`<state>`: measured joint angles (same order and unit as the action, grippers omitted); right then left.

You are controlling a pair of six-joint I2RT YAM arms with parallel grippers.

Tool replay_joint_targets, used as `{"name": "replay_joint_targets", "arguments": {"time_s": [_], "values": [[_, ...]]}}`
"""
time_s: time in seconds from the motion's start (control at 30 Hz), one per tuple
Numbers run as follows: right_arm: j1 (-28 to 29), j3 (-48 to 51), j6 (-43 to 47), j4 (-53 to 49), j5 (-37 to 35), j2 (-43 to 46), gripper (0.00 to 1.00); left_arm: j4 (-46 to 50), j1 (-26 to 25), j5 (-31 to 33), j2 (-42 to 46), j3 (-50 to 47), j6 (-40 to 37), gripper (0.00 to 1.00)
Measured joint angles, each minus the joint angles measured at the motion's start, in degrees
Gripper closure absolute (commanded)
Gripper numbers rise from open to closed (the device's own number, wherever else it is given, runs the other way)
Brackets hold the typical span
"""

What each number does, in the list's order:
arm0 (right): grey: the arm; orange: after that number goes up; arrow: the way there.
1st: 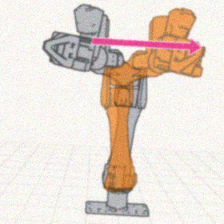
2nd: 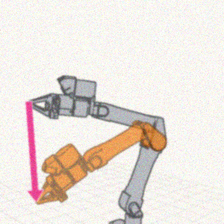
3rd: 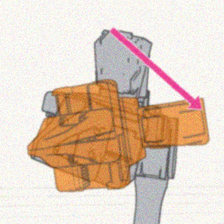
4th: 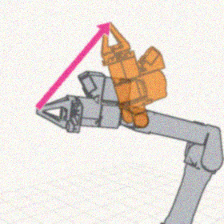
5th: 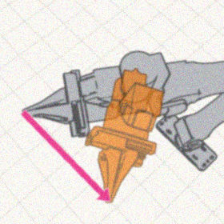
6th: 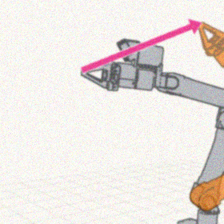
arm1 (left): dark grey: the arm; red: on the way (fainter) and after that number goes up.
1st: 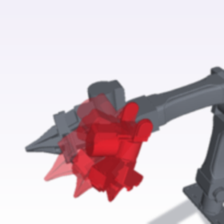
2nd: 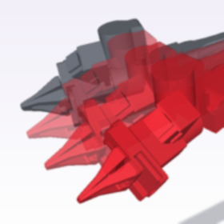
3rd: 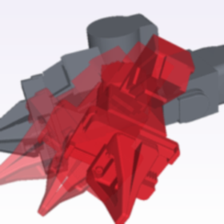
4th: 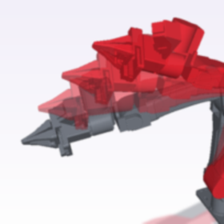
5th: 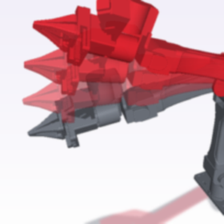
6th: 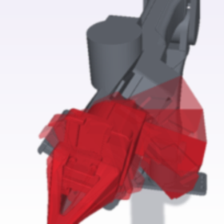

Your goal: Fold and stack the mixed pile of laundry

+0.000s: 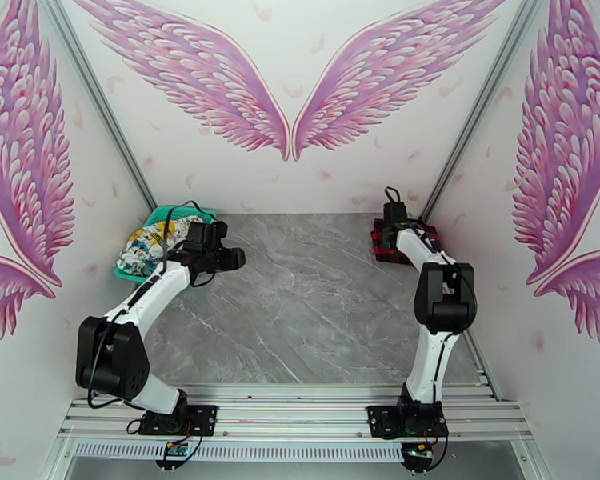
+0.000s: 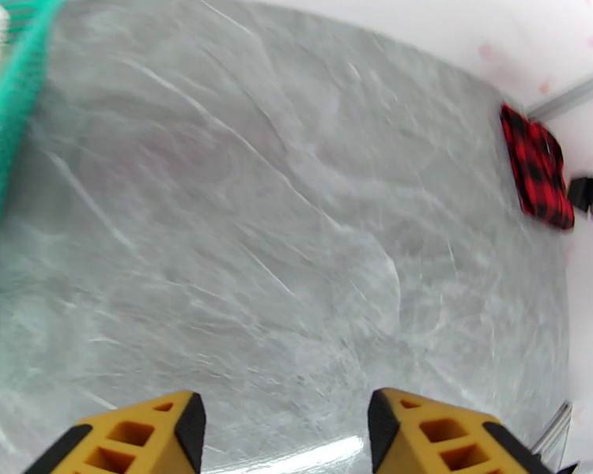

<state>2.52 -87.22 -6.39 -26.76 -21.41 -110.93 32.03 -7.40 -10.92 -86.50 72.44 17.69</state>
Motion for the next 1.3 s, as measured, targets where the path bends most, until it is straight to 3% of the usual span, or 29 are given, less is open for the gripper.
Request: {"name": "replay_joint_targets", "arguments": {"time_s": [0.3, 0.5, 0.73, 0.9, 1.1, 1.3], "values": [[13.79, 17.53, -4.42, 8.5, 12.5, 15.34, 0.33, 5.88, 19.43, 8.72, -0.87, 7.32, -1.99, 0.29], [17.14, 18.25, -4.61, 8.74, 16.17, 16.92, 0.35, 5.7, 22.38, 9.01, -11.19, 11.06, -2.47, 0.29], [18.01, 18.88, -4.59, 8.72, 19.74, 16.98, 0.39, 1.88, 23.65, 7.63, -25.09, 16.46, -2.01, 0.53], [19.02, 20.13, -4.57, 8.52, 21.62, 17.53, 0.4, -3.34, 23.69, 6.56, -29.94, 18.47, -2.4, 1.0], [19.39, 20.83, -4.52, 8.07, 22.1, 20.65, 0.39, -9.9, 23.52, 4.15, -30.03, 18.01, -2.84, 1.0], [19.39, 20.83, -4.52, 7.76, 21.62, 23.08, 0.39, -12.68, 23.1, 2.6, -19.61, 14.78, -2.49, 1.0]]}}
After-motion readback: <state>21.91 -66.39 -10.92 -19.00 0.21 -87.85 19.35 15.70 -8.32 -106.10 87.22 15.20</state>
